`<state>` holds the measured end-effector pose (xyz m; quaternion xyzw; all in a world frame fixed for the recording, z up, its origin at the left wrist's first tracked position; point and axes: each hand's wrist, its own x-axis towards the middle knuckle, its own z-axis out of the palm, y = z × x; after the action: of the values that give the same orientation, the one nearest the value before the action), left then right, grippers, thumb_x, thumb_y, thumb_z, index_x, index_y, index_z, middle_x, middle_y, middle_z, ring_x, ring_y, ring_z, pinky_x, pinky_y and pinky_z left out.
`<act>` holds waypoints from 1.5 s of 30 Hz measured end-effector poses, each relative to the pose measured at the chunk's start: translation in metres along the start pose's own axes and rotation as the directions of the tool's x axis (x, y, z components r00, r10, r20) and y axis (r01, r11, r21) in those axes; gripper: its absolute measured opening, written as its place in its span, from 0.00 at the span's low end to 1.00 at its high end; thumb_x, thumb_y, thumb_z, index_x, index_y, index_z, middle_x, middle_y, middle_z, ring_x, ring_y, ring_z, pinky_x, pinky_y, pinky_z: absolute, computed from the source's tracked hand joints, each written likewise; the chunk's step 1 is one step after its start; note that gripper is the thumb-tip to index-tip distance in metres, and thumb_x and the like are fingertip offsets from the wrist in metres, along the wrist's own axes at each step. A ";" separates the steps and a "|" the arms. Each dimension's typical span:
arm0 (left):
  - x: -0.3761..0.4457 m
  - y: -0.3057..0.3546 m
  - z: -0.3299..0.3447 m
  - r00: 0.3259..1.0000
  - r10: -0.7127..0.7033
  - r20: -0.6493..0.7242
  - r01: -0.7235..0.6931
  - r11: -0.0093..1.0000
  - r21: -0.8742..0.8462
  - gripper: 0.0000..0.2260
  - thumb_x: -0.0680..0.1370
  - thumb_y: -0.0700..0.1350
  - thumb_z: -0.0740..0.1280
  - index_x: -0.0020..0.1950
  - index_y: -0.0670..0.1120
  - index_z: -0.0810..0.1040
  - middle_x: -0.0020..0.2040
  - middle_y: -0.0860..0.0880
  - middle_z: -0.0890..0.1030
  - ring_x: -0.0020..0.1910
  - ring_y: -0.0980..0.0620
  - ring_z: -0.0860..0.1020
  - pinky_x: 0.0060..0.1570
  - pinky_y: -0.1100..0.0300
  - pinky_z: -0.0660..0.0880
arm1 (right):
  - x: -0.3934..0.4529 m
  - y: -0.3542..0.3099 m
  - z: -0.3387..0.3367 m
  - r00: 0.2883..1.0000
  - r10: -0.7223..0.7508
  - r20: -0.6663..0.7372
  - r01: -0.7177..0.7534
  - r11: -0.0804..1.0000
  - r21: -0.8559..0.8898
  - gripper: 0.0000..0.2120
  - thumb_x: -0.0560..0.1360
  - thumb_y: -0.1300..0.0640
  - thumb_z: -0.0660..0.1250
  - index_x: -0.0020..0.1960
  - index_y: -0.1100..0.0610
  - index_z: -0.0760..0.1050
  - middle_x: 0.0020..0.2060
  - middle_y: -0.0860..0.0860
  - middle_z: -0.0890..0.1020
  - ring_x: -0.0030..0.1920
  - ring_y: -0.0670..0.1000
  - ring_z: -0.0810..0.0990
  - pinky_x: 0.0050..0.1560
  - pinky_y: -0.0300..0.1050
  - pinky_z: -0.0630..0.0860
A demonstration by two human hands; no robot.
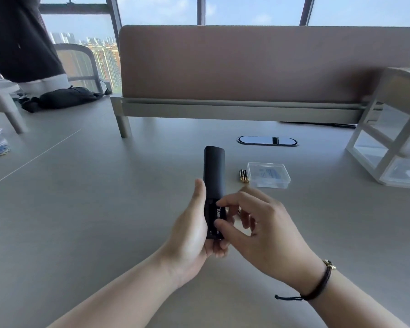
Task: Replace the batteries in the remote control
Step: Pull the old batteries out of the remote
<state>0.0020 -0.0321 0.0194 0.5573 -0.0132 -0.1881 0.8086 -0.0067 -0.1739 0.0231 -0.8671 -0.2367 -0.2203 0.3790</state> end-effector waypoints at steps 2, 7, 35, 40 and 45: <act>0.000 -0.001 0.000 1.000 -0.004 -0.012 0.004 1.000 0.011 0.30 0.75 0.70 0.50 0.37 0.46 0.77 0.33 0.46 0.73 0.24 0.51 0.64 0.25 0.62 0.62 | 0.000 -0.001 -0.001 0.999 -0.001 0.043 0.001 1.000 0.005 0.12 0.68 0.52 0.72 0.52 0.48 0.80 0.37 0.42 0.77 0.34 0.49 0.76 0.33 0.36 0.73; 0.001 -0.003 -0.001 0.999 0.015 -0.032 -0.014 0.999 0.038 0.30 0.76 0.69 0.51 0.41 0.44 0.76 0.36 0.44 0.71 0.26 0.50 0.64 0.24 0.62 0.62 | 0.000 -0.003 -0.005 0.994 0.028 0.106 -0.026 0.999 -0.022 0.13 0.67 0.54 0.74 0.52 0.50 0.80 0.37 0.43 0.79 0.38 0.47 0.77 0.36 0.33 0.73; -0.002 -0.006 0.002 0.999 0.010 -0.038 -0.005 0.993 0.119 0.32 0.78 0.67 0.49 0.31 0.43 0.74 0.29 0.43 0.72 0.22 0.51 0.62 0.26 0.63 0.57 | 0.004 -0.011 -0.017 0.960 -0.095 0.263 0.141 0.977 -0.160 0.03 0.67 0.54 0.72 0.38 0.54 0.81 0.30 0.46 0.79 0.31 0.47 0.78 0.32 0.46 0.77; -0.002 -0.005 0.005 0.997 0.008 -0.074 0.001 0.993 0.116 0.32 0.78 0.67 0.50 0.26 0.48 0.75 0.25 0.47 0.74 0.20 0.51 0.63 0.28 0.60 0.56 | 0.004 -0.014 -0.014 0.955 -0.148 0.258 0.202 0.959 -0.199 0.02 0.66 0.57 0.70 0.35 0.54 0.78 0.31 0.46 0.78 0.29 0.51 0.78 0.28 0.48 0.76; -0.002 -0.005 0.006 0.987 0.008 -0.160 0.010 0.994 0.113 0.28 0.79 0.65 0.51 0.30 0.47 0.73 0.22 0.47 0.70 0.20 0.51 0.63 0.27 0.62 0.56 | 0.001 -0.016 -0.009 0.949 -0.185 0.254 0.250 0.934 -0.255 0.04 0.66 0.57 0.66 0.33 0.54 0.75 0.32 0.47 0.78 0.27 0.54 0.76 0.25 0.46 0.75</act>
<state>-0.0024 -0.0388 0.0171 0.6155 0.0417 -0.1421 0.7741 -0.0169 -0.1709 0.0388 -0.9000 -0.3391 -0.1929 0.1944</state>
